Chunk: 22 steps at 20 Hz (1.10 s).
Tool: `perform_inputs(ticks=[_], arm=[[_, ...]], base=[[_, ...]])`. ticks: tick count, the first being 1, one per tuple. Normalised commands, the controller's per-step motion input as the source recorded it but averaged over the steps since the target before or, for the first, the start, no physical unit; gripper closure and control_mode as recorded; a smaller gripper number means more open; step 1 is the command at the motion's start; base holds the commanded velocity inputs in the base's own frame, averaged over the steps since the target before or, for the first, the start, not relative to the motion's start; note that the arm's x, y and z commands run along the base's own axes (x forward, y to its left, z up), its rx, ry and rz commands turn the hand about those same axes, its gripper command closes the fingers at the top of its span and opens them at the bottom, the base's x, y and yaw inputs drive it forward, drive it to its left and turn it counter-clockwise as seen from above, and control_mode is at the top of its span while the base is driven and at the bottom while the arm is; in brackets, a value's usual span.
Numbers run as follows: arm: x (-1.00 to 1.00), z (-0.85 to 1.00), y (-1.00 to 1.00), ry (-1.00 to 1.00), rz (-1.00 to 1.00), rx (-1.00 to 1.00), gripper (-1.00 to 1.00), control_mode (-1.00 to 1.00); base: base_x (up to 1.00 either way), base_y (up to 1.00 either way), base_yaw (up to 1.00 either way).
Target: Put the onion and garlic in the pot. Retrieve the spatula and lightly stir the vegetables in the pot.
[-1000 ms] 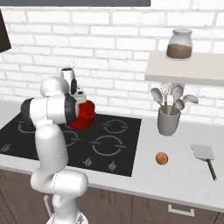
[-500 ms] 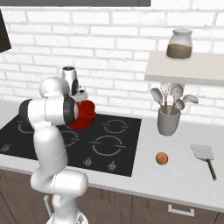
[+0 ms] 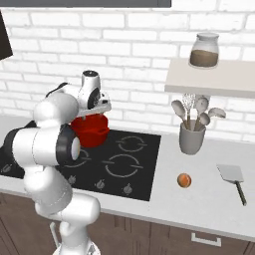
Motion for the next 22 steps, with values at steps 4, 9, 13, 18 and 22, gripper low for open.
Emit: perform_inputs(ticks=[4, 9, 13, 18, 22], arm=[[-0.92, 0.00, -1.00, 0.01, -0.13, -0.08, -1.00, -1.00], [-0.95, 0.00, -0.97, 0.01, -0.14, -0.19, -1.00, -1.00], [-0.70, -0.16, -1.00, 0.05, -0.12, -0.25, -1.00, -1.00], [-0.18, -0.63, -1.00, 0.17, -0.12, -0.27, -1.00, -1.00], [0.01, -0.27, -1.00, 0.19, -0.13, -0.19, -1.00, -1.00]], base=[[0.00, 0.00, 0.00], [0.00, 0.00, 0.00], [0.00, 0.00, 0.00], [0.00, 0.00, 0.00], [0.00, 0.00, 0.00]])
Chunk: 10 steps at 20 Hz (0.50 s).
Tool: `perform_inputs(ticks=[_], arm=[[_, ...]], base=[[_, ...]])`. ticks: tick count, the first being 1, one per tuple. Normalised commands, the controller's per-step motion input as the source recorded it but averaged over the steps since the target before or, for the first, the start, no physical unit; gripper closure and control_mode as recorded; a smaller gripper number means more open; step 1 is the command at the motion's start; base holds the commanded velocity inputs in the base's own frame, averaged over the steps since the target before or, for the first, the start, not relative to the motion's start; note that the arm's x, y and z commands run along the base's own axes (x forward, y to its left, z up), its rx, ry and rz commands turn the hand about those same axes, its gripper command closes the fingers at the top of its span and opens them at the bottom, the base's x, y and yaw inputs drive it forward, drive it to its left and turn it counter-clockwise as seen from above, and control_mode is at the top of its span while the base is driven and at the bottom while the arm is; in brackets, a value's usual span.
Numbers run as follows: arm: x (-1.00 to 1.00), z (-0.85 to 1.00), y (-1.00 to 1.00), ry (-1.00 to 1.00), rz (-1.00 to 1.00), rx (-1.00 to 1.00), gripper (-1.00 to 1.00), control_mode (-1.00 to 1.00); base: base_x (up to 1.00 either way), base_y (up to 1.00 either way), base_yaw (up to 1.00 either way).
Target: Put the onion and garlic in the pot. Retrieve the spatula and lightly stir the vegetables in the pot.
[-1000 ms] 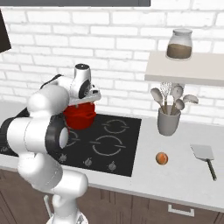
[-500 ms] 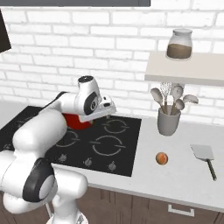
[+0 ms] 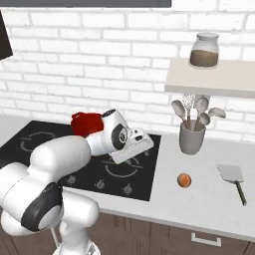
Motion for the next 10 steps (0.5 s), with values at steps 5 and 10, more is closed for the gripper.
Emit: perform_inputs(ticks=[5, 10], arm=[[0.17, -0.01, -1.00, 0.16, -0.14, -0.01, -1.00, -1.00], [0.31, -0.21, -1.00, 0.14, -0.10, 0.03, -1.00, -1.00]], base=[[0.00, 0.00, 0.00], [0.00, 0.00, 0.00]])
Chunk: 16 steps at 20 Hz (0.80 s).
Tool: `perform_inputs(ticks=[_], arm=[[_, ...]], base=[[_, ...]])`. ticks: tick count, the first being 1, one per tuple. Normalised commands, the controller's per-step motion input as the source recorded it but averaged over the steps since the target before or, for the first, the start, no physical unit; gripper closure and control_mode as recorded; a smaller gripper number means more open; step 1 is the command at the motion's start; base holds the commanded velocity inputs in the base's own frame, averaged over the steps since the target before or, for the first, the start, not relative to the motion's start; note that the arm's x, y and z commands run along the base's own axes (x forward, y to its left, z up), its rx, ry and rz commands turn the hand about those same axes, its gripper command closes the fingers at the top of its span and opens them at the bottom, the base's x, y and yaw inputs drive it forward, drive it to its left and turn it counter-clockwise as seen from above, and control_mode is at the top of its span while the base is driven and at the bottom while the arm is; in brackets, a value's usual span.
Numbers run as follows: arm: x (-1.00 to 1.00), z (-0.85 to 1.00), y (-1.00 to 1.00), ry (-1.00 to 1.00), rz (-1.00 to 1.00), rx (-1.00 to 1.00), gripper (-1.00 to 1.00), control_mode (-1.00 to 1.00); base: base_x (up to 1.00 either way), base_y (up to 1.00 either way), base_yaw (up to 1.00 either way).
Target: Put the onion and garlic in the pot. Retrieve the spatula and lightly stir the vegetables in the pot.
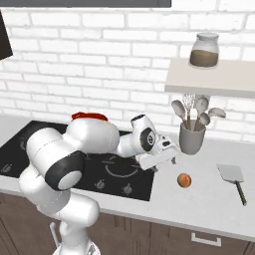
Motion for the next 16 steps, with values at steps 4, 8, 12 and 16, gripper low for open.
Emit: perform_inputs(ticks=[4, 8, 12, 16], arm=[[0.09, -0.28, -0.96, 0.01, -0.05, 0.06, -1.00, -1.00], [0.00, -0.25, -0.63, -0.02, -0.03, 0.09, -1.00, -1.00], [0.00, -0.27, -0.29, -0.03, 0.00, 0.09, -1.00, -1.00], [-0.31, -0.09, -0.11, -0.02, 0.00, 0.04, -1.00, -1.00]], base=[[0.00, 0.00, 0.00], [0.00, 0.00, 0.00], [0.00, 0.00, 0.00], [0.00, 0.00, 0.00]])
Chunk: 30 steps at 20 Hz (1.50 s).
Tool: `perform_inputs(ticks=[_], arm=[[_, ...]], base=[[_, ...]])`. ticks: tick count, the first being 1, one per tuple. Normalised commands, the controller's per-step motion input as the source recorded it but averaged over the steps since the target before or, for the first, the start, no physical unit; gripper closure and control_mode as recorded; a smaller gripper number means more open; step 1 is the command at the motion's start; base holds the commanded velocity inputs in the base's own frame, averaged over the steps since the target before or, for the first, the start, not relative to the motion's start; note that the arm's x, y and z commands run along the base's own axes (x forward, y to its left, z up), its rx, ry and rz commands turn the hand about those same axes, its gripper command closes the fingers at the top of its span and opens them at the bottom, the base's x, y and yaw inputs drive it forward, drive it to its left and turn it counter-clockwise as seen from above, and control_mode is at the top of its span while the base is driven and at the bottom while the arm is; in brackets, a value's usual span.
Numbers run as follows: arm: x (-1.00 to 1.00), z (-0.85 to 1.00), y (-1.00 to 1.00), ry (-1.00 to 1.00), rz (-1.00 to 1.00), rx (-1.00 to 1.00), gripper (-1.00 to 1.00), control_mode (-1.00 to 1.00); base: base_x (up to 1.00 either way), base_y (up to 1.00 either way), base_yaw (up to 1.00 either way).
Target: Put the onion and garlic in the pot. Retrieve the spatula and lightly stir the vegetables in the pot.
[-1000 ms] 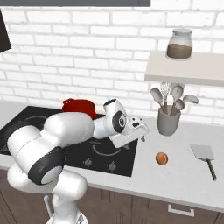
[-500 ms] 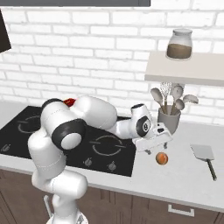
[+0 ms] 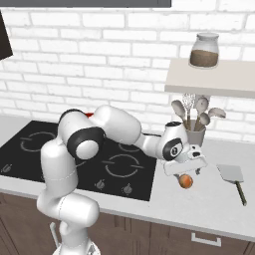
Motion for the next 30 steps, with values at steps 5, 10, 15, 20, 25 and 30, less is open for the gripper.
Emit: perform_inputs(ticks=[5, 10, 15, 20, 25, 30], arm=[[-0.52, -0.09, -0.01, -0.02, 0.00, 0.00, -1.00, -1.00], [-0.13, -0.37, 0.12, 0.00, 0.00, 0.01, -1.00, -1.00], [0.10, -0.27, 0.05, -0.06, 0.00, 0.06, -1.00, -1.00], [0.03, -0.25, -0.01, -0.07, 0.03, 0.08, -1.00, -1.00], [-0.19, 0.05, 0.08, -0.07, 0.01, 0.06, 1.00, -1.00], [-0.06, 0.85, 0.96, -0.18, 0.22, 0.00, 1.00, -1.00]], base=[[0.00, 0.00, 0.00], [0.00, 0.00, 0.00], [0.00, 0.00, 0.00], [0.00, 0.00, 0.00], [0.00, 0.00, 0.00], [0.00, 0.00, 0.00]])
